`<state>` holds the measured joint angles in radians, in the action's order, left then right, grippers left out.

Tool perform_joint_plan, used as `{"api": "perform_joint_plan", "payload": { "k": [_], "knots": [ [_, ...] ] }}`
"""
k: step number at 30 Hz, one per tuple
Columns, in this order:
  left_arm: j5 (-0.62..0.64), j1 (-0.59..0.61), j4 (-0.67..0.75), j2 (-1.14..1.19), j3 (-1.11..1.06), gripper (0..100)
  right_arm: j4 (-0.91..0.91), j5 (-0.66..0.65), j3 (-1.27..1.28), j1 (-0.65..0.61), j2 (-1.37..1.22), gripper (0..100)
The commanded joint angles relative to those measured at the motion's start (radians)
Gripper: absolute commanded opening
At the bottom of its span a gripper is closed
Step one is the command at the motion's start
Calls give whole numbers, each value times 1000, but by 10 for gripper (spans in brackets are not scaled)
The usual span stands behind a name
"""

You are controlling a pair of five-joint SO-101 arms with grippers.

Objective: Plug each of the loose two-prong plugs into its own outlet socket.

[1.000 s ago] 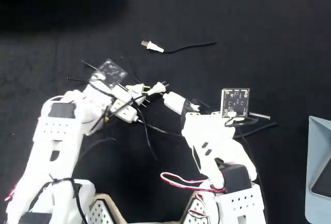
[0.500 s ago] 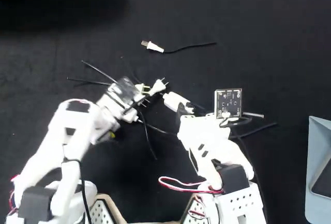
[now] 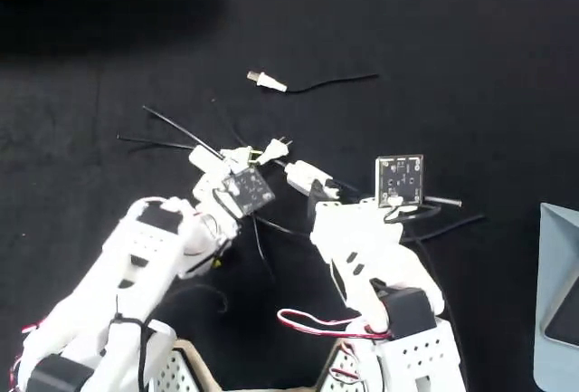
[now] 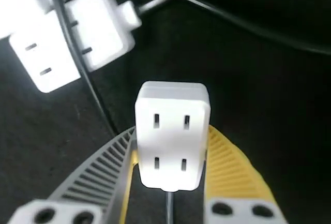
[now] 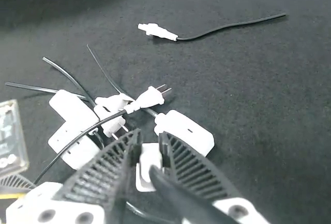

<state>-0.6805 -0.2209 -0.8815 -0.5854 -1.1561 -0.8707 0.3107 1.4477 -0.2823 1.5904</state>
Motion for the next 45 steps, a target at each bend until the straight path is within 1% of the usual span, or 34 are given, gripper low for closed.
{"api": "perform_joint_plan", "payload": {
  "k": [1,4,6,9,11,13,16,19,22,26,31,33,35,38,42,45],
  "knots": [
    [12,7,44,-26,13,32,20,2,-8,-12,1,13],
    [12,41,48,-9,30,34,20,-29,-2,-12,1,13],
    [15,77,46,18,51,64,21,-32,5,-17,1,13],
    [17,145,40,64,85,187,21,-32,5,-17,1,13],
    [17,168,38,78,90,273,21,-32,5,-17,1,13],
    [17,171,8,71,94,320,21,-32,5,-17,1,13],
    [20,171,-80,20,133,308,21,-32,4,-35,1,13],
    [64,183,-172,-74,186,306,21,-32,-2,-75,1,13],
    [110,226,-249,-189,232,304,21,-41,-10,-130,-1,13],
    [210,329,-288,-344,226,303,21,-63,-16,-213,-1,13],
    [348,504,-293,-512,124,303,23,-103,-22,-364,-2,13],
    [405,544,-293,-569,65,303,23,-104,-35,-408,-8,13],
    [465,555,-287,-617,10,303,23,-115,-64,-436,-48,13],
    [531,568,-285,-690,-30,303,43,-115,-134,-465,-171,12],
    [578,656,-270,-784,-62,303,121,-118,-223,-491,-398,12],
    [580,668,-227,-842,-160,303,189,-132,-278,-522,-553,12]
  ]
}}
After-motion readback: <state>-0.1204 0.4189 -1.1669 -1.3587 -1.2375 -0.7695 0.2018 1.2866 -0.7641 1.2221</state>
